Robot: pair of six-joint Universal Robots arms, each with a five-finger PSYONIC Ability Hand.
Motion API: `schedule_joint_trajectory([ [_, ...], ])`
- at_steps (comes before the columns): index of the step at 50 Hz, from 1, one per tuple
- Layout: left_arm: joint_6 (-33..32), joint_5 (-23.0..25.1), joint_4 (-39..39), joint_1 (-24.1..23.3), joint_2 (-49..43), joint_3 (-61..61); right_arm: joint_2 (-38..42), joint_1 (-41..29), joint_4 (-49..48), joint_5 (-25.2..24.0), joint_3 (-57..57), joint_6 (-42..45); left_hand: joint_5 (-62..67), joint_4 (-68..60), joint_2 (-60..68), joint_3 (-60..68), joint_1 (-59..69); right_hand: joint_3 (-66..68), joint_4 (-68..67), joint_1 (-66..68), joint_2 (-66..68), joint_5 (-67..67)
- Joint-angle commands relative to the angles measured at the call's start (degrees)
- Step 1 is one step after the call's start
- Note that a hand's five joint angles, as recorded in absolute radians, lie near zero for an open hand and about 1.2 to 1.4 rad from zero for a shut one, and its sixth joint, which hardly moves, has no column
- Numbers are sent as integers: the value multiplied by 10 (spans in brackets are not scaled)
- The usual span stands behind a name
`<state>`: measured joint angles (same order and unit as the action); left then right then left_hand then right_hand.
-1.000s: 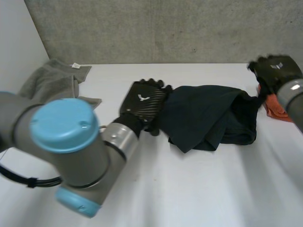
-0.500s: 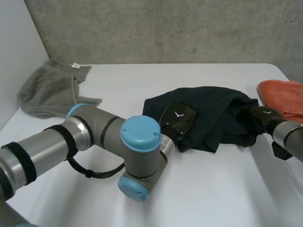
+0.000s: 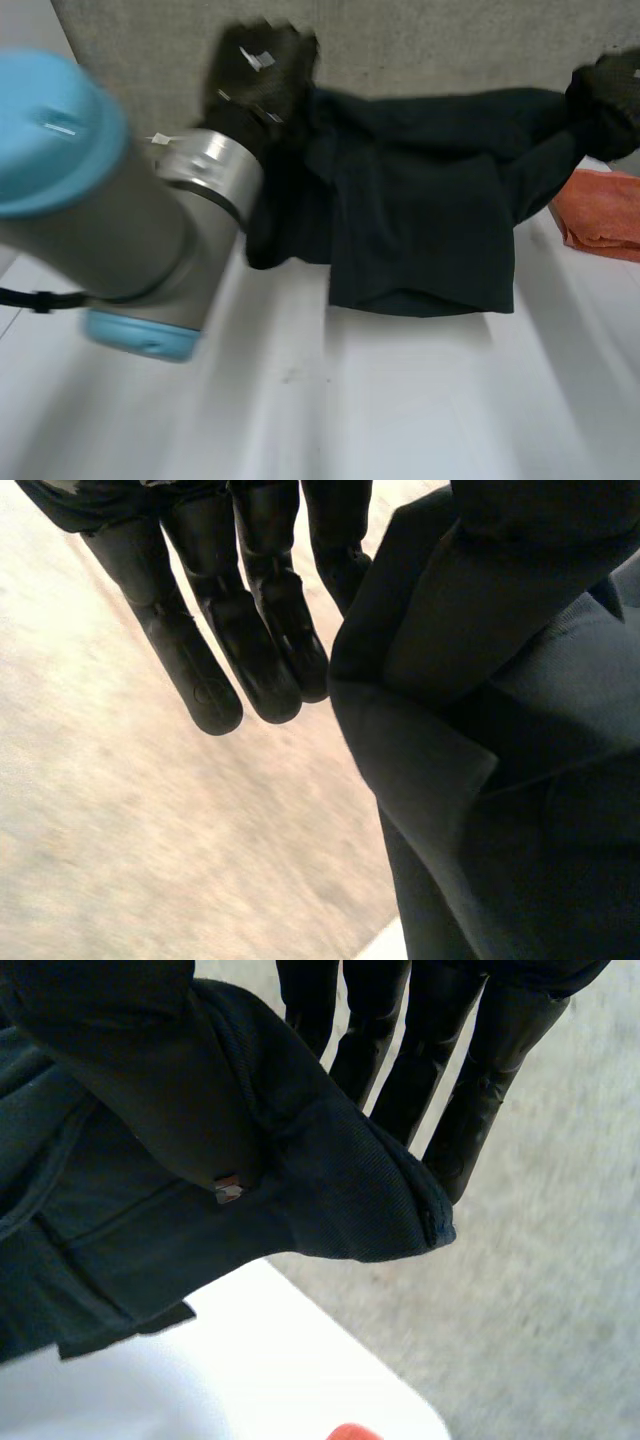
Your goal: Fold the laundry.
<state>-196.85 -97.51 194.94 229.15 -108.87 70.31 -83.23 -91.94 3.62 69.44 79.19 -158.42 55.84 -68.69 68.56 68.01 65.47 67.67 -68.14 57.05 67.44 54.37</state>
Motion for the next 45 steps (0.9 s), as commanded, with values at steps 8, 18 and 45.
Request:
schedule_joint_trajectory([
  [8,1,21,-1,90,28,68,10,-107,161,-16,-76,68,142,-113,114,120,145,123,-119,230,126,156],
  [18,-13,26,4,160,-198,-51,151,-206,148,20,-75,44,-147,175,-174,-169,-143,123,-119,230,126,156],
  [45,161,-32,-39,-42,39,238,182,-243,48,135,7,31,-398,427,-425,-420,-394,123,-119,230,126,156],
])
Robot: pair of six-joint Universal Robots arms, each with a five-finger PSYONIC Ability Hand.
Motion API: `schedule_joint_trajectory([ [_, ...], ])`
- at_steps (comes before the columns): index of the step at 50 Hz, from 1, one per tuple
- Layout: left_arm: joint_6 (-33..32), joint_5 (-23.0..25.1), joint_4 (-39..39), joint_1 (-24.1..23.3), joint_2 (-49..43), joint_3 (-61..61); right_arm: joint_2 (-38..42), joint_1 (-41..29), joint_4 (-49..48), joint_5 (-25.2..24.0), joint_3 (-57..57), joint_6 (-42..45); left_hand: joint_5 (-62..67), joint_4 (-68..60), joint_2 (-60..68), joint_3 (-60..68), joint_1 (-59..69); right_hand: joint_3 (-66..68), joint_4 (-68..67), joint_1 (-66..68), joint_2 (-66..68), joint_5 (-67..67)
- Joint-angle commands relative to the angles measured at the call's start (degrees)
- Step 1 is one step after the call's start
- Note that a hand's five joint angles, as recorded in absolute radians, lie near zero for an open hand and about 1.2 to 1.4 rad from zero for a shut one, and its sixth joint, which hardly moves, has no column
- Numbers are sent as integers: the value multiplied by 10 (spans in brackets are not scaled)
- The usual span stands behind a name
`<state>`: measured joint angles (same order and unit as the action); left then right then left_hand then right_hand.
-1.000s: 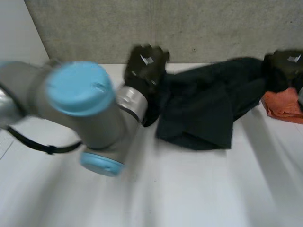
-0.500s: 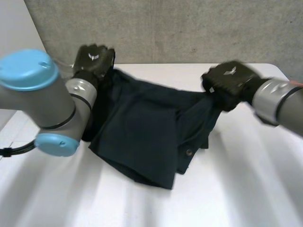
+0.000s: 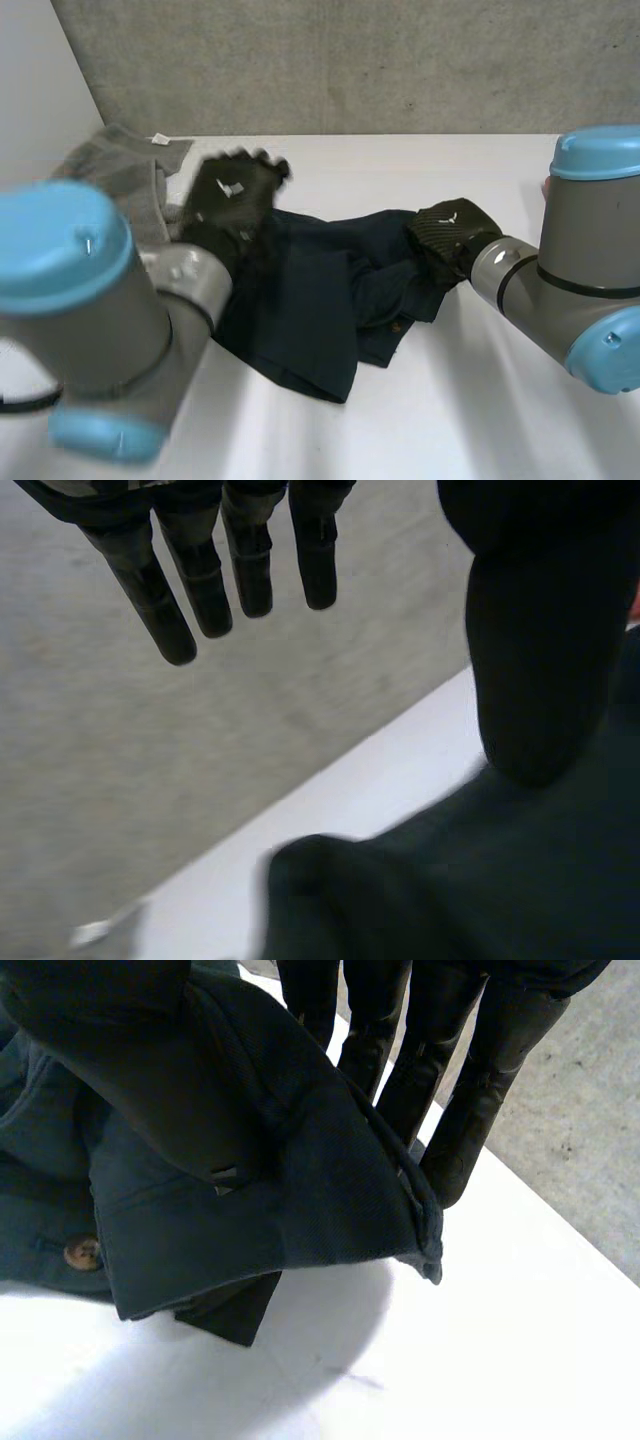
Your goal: Fold the laundry.
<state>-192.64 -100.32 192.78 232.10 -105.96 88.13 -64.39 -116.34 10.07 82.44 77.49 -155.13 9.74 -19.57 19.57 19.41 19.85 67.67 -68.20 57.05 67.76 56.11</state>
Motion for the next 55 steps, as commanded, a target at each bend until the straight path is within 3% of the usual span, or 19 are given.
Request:
schedule_joint_trajectory([
  [1,143,-8,-24,-77,0,58,-9,2,-19,6,27,-2,70,-71,71,73,68,123,-118,230,122,139],
  [16,242,-37,-37,-125,-121,-3,-33,1,-47,10,81,-3,71,-73,73,75,70,123,-118,230,122,139],
  [27,246,-123,-13,-156,-194,-54,-37,-3,-63,10,99,-3,70,-71,71,73,68,123,-118,230,122,139],
  [34,236,-139,30,-157,-224,-75,-37,-8,-70,11,109,-3,71,-73,73,75,70,123,-118,230,122,139],
  [38,233,-141,37,-157,-240,-89,-37,-8,-72,11,112,-3,197,-199,199,200,196,123,-118,230,122,139],
  [44,222,-143,55,-153,-240,-89,-37,1,-81,13,110,4,602,-604,604,605,601,123,-118,230,122,139],
  [49,181,-143,60,-128,-200,-76,-45,2,-75,11,100,8,603,-604,604,606,601,123,-118,230,122,139],
  [55,77,-123,60,-75,-54,-35,-86,10,-73,11,79,53,603,-604,604,606,601,123,-118,230,122,139],
])
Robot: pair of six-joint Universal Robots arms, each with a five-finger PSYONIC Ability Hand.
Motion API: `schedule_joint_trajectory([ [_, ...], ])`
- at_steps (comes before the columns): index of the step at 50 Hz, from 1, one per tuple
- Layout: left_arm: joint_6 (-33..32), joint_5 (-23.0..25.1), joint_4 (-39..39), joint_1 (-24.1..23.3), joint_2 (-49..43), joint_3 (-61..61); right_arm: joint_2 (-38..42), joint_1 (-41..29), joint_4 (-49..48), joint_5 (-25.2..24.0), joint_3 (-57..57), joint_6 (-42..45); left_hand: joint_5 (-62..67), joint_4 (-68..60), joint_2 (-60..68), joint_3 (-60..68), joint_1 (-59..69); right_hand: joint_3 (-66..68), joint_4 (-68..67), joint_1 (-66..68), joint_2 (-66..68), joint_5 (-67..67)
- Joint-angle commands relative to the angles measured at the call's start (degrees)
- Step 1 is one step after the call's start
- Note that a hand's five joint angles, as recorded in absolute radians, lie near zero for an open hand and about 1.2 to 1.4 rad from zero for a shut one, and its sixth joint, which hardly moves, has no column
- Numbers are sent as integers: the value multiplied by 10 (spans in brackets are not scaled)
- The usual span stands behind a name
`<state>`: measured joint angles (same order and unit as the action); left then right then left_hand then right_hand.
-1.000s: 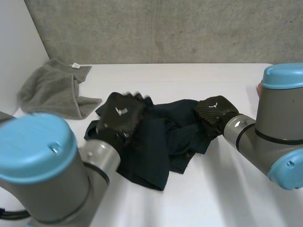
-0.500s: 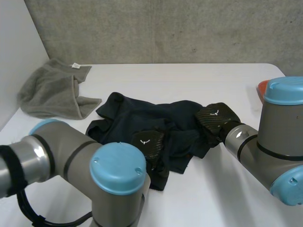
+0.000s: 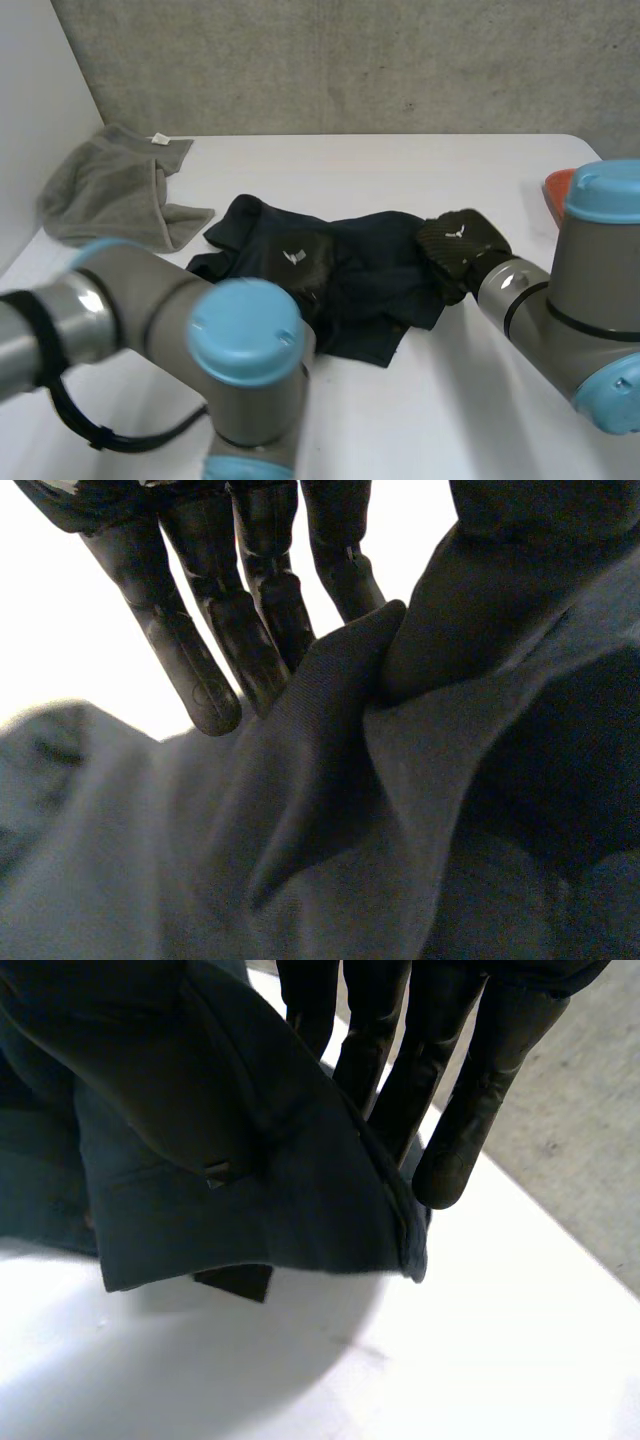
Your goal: Fold the laundry.
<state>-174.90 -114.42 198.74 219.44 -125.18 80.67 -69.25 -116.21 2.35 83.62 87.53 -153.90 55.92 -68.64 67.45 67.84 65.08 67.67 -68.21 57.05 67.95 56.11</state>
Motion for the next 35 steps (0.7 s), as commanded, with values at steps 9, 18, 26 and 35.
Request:
schedule_joint_trajectory([
  [9,-256,162,-48,92,310,37,-102,5,47,-4,-105,73,141,-114,126,122,149,123,-118,230,121,139],
  [18,-272,177,-70,123,396,-54,-176,2,70,-3,-231,69,141,-114,126,122,149,123,-118,230,121,139],
  [26,-271,179,-69,122,464,-82,-258,11,69,-7,-279,69,141,-114,126,122,149,123,-118,230,121,139],
  [35,-260,183,-68,126,464,-58,-250,12,72,-14,-255,69,141,-114,126,122,149,123,-118,230,121,139],
])
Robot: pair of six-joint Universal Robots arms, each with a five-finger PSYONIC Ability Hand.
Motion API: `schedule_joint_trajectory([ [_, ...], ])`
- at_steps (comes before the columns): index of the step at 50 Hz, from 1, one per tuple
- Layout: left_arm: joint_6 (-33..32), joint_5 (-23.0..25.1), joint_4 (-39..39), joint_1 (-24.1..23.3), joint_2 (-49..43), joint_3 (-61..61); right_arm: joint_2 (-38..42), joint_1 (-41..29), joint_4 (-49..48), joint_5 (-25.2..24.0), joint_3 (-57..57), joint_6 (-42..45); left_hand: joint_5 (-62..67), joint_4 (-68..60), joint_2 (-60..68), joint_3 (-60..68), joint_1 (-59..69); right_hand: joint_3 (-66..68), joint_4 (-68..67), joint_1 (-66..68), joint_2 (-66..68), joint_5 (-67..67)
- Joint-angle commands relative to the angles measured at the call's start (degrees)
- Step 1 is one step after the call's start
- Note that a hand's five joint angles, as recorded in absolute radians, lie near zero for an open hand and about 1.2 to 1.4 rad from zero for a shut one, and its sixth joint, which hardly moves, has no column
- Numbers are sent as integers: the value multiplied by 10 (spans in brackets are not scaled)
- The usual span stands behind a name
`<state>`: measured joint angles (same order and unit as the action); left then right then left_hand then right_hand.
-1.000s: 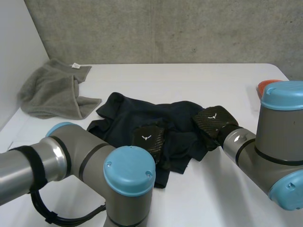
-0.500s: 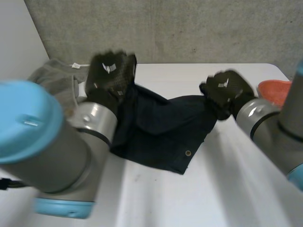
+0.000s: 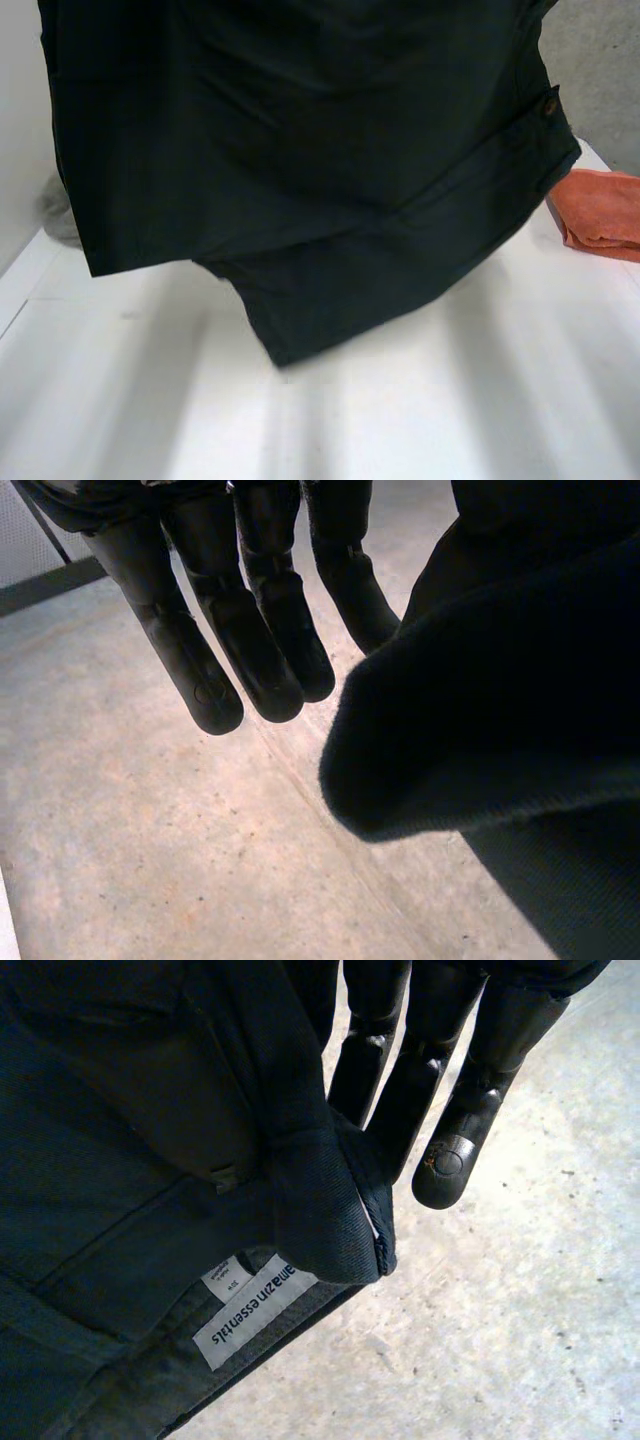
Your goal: Fold the laundry.
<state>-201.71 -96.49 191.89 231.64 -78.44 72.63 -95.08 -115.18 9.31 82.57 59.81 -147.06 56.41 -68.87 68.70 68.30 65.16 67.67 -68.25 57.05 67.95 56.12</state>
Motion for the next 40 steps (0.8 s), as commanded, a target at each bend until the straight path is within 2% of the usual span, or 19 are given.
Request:
schedule_joint_trajectory([
  [1,11,4,1,7,-11,30,14,2,4,-4,27,1,136,-111,113,117,148,123,-117,230,120,139],
  [4,11,5,4,19,-35,37,54,1,4,-4,30,1,136,-111,113,117,148,123,-117,230,120,139],
  [13,11,28,60,72,-258,-56,204,0,-24,0,-10,-4,136,-111,113,117,148,123,-117,230,120,139],
  [23,8,59,147,124,-490,-195,399,-8,-289,34,-22,0,136,-111,113,117,148,123,-117,230,120,139],
  [24,9,61,153,128,-519,-215,413,-8,-305,34,-25,0,61,-37,38,42,74,123,-117,230,120,139],
  [25,8,62,155,129,-534,-224,440,-8,-332,28,-32,1,-69,94,-92,-88,-57,-241,247,-135,-244,-225],
  [26,8,62,155,130,-546,-234,451,-8,-343,24,-37,1,-222,247,-245,-241,-210,-484,490,-378,-487,-469],
  [27,8,61,155,131,-558,-244,462,-8,-352,21,-43,2,-374,398,-397,-393,-361,-577,583,-470,-580,-561],
  [28,11,60,155,135,-577,-258,474,-8,-360,16,-50,3,-564,589,-587,-583,-552,-577,583,-470,-580,-561],
  [31,11,58,155,136,-588,-260,492,-8,-364,12,-68,3,-564,589,-587,-583,-552,-577,583,-470,-580,-561],
  [35,13,55,154,133,-578,-235,477,-8,-351,14,-60,4,-564,589,-587,-583,-552,-577,583,-470,-580,-561],
  [40,13,55,152,130,-506,-151,401,-4,-303,21,-11,3,-564,589,-587,-583,-552,-577,583,-470,-580,-561],
])
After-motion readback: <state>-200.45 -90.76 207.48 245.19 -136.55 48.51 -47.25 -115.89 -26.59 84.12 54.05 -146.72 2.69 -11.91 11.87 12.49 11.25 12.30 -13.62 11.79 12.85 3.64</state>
